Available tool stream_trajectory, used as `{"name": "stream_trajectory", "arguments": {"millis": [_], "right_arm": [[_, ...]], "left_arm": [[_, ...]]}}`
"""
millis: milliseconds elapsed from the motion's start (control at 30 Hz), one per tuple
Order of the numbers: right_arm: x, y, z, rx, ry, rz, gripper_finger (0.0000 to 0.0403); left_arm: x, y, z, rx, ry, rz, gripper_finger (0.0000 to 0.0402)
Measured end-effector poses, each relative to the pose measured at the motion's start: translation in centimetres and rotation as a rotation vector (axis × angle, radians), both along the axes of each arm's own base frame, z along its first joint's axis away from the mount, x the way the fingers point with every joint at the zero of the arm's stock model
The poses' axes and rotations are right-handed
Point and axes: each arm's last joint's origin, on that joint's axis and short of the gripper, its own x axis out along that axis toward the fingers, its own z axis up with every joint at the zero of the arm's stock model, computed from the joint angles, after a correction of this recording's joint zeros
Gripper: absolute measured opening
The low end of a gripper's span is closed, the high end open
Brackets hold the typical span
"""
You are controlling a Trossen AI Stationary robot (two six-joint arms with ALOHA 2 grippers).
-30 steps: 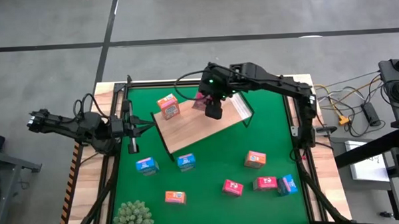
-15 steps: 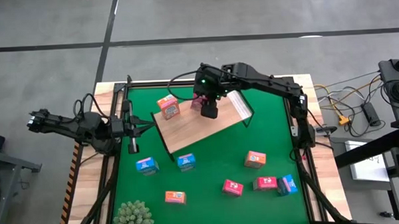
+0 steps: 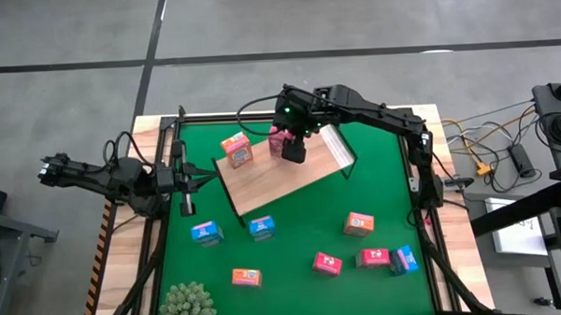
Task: Stack cereal on shelf
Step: Put the top left red cereal box on the shelf
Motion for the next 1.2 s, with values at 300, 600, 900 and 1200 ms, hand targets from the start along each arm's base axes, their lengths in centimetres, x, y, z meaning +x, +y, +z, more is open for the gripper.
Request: {"name": "stream_trajectory", "arguments": {"millis": [300, 600, 900, 1200], "right_arm": [[-1.1, 2.8, 3.1, 0.023, -0.127, -0.005, 0.0254], [0.5, 10.2, 1.0, -0.181, -0.049, 0.103, 0.0111], [2.2, 10.8, -6.1, -0.293, 0.092, 0.044, 0.0013], [2.0, 7.4, -7.5, -0.341, 0.114, -0.068, 0.0012]], "left_arm": [[0.0, 0.0, -0.1, 0.000, 0.005, 0.000, 0.0000], [0.0, 0.0, -0.1, -0.014, 0.012, -0.002, 0.0000], [0.0, 0.0, -0.1, -0.015, 0.012, -0.002, 0.0000], [0.0, 0.0, -0.1, 0.002, 0.014, 0.000, 0.0000]]}}
